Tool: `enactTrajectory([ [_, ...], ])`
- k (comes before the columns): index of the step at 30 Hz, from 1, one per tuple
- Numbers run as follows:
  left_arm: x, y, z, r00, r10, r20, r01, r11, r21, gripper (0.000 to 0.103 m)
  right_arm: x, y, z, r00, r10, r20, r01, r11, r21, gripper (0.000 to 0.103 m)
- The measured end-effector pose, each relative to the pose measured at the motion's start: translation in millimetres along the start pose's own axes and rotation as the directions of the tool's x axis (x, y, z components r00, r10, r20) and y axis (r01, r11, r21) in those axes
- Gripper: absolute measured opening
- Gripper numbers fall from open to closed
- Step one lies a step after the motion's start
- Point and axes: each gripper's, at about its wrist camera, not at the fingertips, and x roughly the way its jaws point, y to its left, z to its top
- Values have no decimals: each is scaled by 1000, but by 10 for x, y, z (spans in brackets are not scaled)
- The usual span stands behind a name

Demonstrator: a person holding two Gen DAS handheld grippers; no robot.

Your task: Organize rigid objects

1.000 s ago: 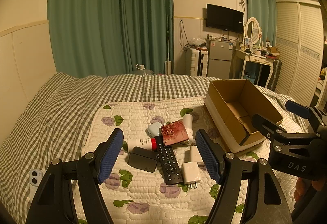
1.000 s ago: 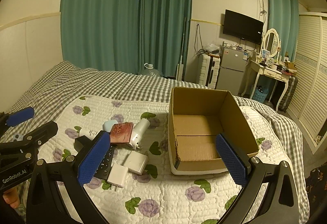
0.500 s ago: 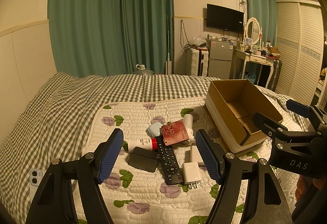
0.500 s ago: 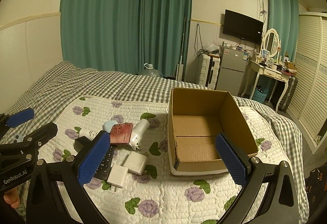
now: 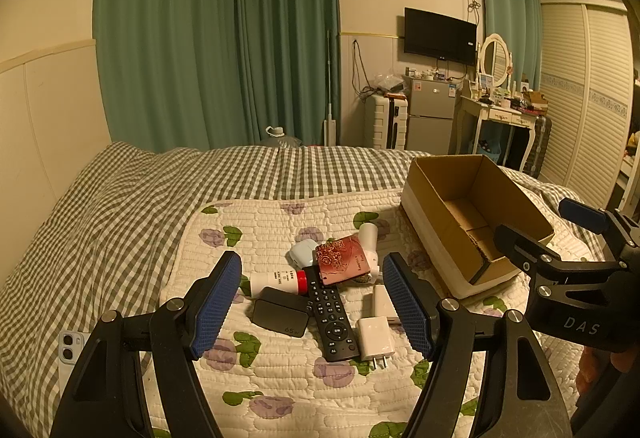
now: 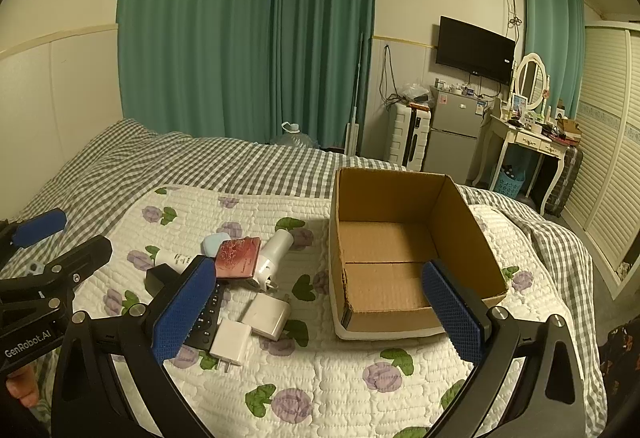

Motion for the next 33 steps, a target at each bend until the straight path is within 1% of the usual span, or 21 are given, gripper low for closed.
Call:
enactTrajectory([
  [16,-2,-24,25,1000,-3,4,3,1000,1,76,-2,-1,0,1000,1,0,-1,1000,0,103],
  [23,-101,25,45,1000,-26,13,26,1000,8,76,-36,26,0,1000,3,1,-3,1000,-4,103],
  [28,-157,116,65,999,-26,25,26,1000,12,76,-148,83,41,1000,4,15,-4,1000,-17,103],
  [30,-160,180,53,999,-12,30,12,1000,14,76,-163,101,48,1000,3,14,-3,1000,-22,103],
  [33,-37,341,18,1000,0,-10,0,1000,5,76,-134,154,14,1000,11,-8,-11,1000,-26,103],
])
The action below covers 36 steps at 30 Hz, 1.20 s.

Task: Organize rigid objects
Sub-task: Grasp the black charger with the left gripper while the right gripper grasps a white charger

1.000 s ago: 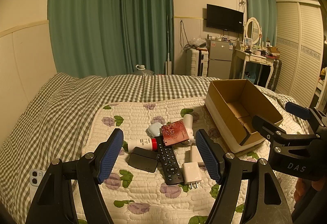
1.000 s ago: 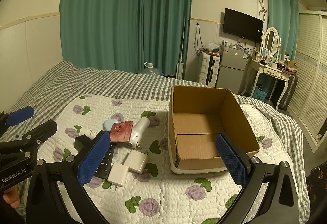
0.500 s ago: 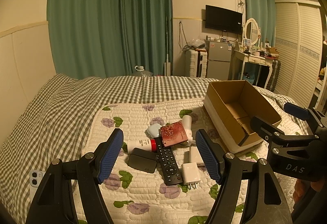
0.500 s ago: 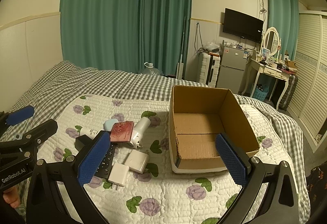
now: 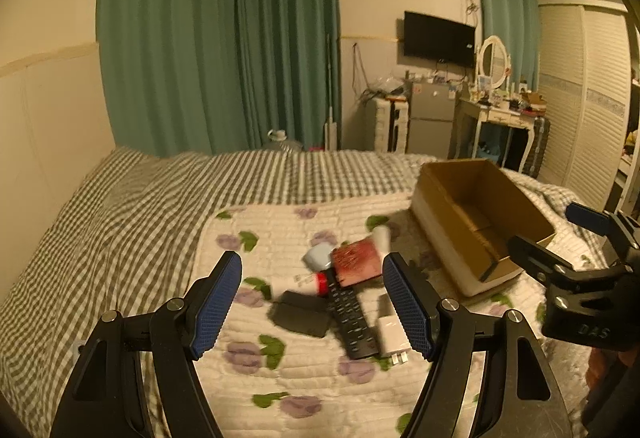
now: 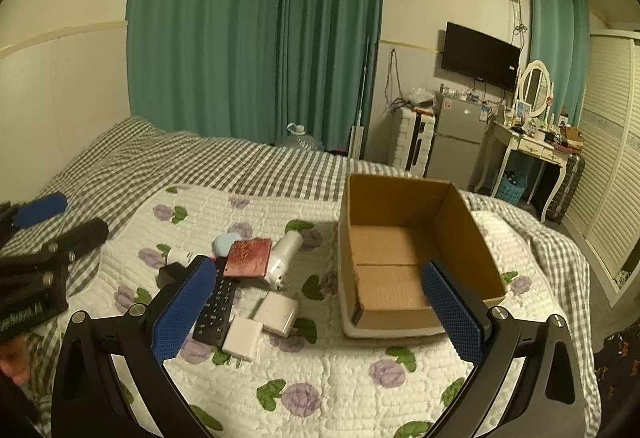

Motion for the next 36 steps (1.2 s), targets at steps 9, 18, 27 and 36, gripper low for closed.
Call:
enactTrajectory([
  [9,615,308,-411,984,73,-165,-75,997,-11,76,628,354,-463,977,66,-204,-73,997,-26,103],
  [18,1033,263,-721,956,88,-279,-85,996,20,76,1447,573,-876,908,138,-396,-143,990,16,79],
  [27,1270,153,-797,937,71,-341,-55,997,56,76,1861,524,-1028,862,178,-475,-160,984,78,64],
  [36,1473,27,-728,931,-16,-365,55,994,97,76,1819,374,-978,860,278,-428,-238,960,145,44],
])
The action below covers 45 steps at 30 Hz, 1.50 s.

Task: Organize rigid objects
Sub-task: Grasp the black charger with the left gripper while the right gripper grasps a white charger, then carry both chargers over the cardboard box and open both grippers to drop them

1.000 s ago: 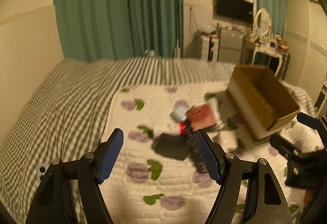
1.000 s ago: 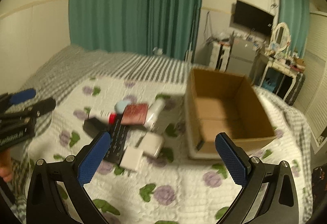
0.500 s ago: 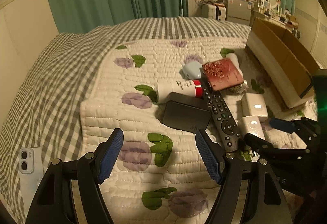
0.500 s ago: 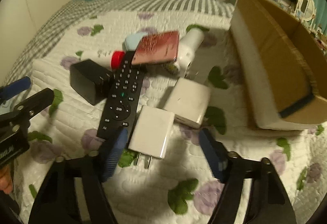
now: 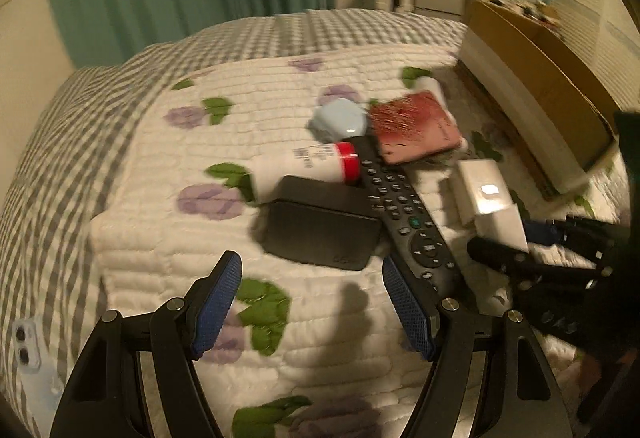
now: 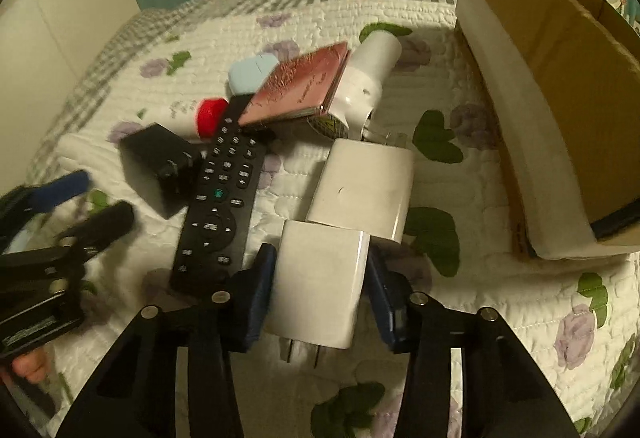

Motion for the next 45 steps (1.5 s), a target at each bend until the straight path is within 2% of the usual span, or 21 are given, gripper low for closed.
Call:
enactTrajectory([
  [2,60,-57,25,1000,-5,-11,6,999,49,76,-63,-22,4,1000,15,17,-15,1000,6,43],
  [5,204,-104,78,999,32,-35,-29,995,93,76,-132,-36,19,999,23,33,-24,1000,7,42],
  [8,317,-86,149,998,48,-45,-43,993,107,76,-140,-24,14,999,35,36,-35,999,1,42],
  [15,551,-76,249,997,36,-73,-27,991,129,76,-87,14,11,999,29,30,-29,999,-22,41],
  [19,505,-95,206,998,31,-52,-24,991,129,72,-67,31,12,999,21,27,-20,999,-28,41],
  [21,417,-104,171,999,21,-41,-16,993,120,68,-83,44,11,999,15,30,-14,999,-33,41],
  [26,209,-109,122,999,-4,-35,6,999,54,68,-198,125,27,999,11,47,-9,999,-52,40],
  [32,-199,-150,140,999,-42,30,43,999,-13,67,-515,214,69,995,10,94,-3,997,-72,40],
  [35,-455,-217,215,996,-31,81,31,999,-6,67,-742,224,128,991,2,131,10,996,-88,40],
  [41,-1012,-378,495,981,-20,193,21,1000,-5,67,-1350,97,296,974,-33,226,60,991,-116,40],
  [45,-1280,-591,758,965,-57,256,57,998,6,67,-1804,-139,479,955,-54,292,90,990,-110,40],
])
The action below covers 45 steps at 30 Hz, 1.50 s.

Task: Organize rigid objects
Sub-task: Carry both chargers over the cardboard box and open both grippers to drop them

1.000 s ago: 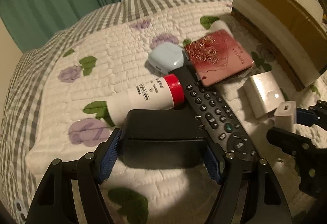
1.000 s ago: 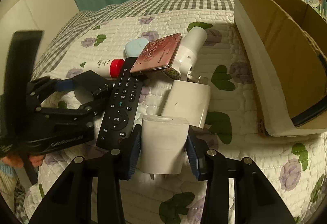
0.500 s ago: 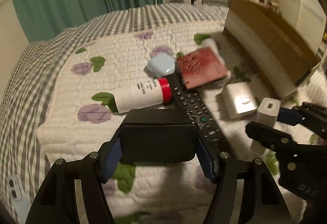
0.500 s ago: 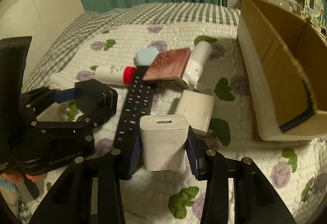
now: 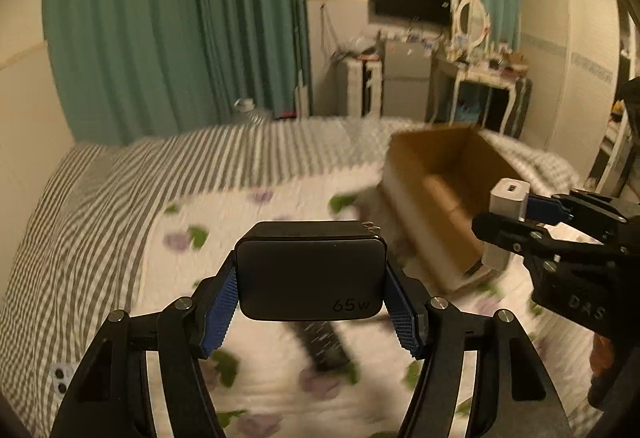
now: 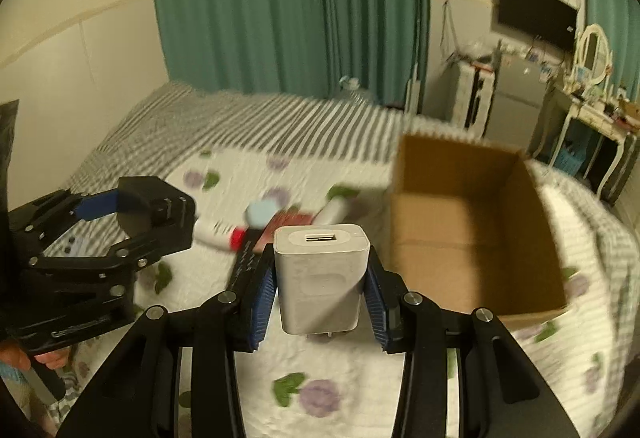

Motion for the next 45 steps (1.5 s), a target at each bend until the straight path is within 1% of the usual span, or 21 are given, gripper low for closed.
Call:
enactTrajectory([
  [4,40,-336,274,999,-24,36,23,999,24,67,-209,-312,204,998,-51,33,52,998,-31,40],
  [6,142,-516,376,998,-44,35,43,998,36,67,-247,-528,287,996,-83,35,85,996,-37,40],
  [9,345,-737,492,997,-75,26,74,997,36,67,-190,-858,351,993,-121,13,122,992,-31,40],
  [11,508,-860,550,996,-92,15,91,995,39,67,-77,-1104,352,989,-147,-11,147,989,-26,40],
  [14,735,-1078,596,994,-109,-1,109,992,64,67,152,-1414,308,986,-158,-49,157,988,-8,40],
  [17,915,-1279,607,991,-131,-9,131,985,108,67,344,-1687,228,986,-153,-68,156,987,35,40],
  [22,1218,-1526,548,989,-140,-41,145,974,173,67,590,-1954,128,985,-153,-82,159,985,73,40],
  [27,1409,-1549,487,984,-156,-83,168,973,160,68,659,-2083,86,986,-127,-104,138,985,103,41],
  [28,1412,-1539,475,985,-151,-86,163,974,155,70,671,-2100,73,986,-126,-108,138,984,109,41],
  [29,1417,-1552,467,984,-143,-110,158,976,147,70,675,-2111,59,985,-128,-112,140,984,112,41],
  [30,1403,-1548,466,983,-142,-117,158,978,140,70,656,-2109,55,986,-128,-111,140,984,112,42],
  [33,1237,-1469,474,986,-134,-94,146,981,129,70,501,-2052,95,983,-161,-84,170,980,102,66],
  [37,896,-1296,517,993,-101,-62,108,987,123,71,293,-1972,155,980,-190,-58,195,975,104,67],
  [40,634,-1127,520,996,-81,-47,86,991,105,71,56,-1832,159,981,-188,-42,192,975,109,67],
  [43,349,-888,474,999,-20,-29,23,995,94,71,-183,-1636,168,982,-184,-28,186,977,107,67],
  [45,228,-712,425,999,8,-31,-5,997,72,71,-344,-1460,180,985,-173,-14,173,980,96,67],
])
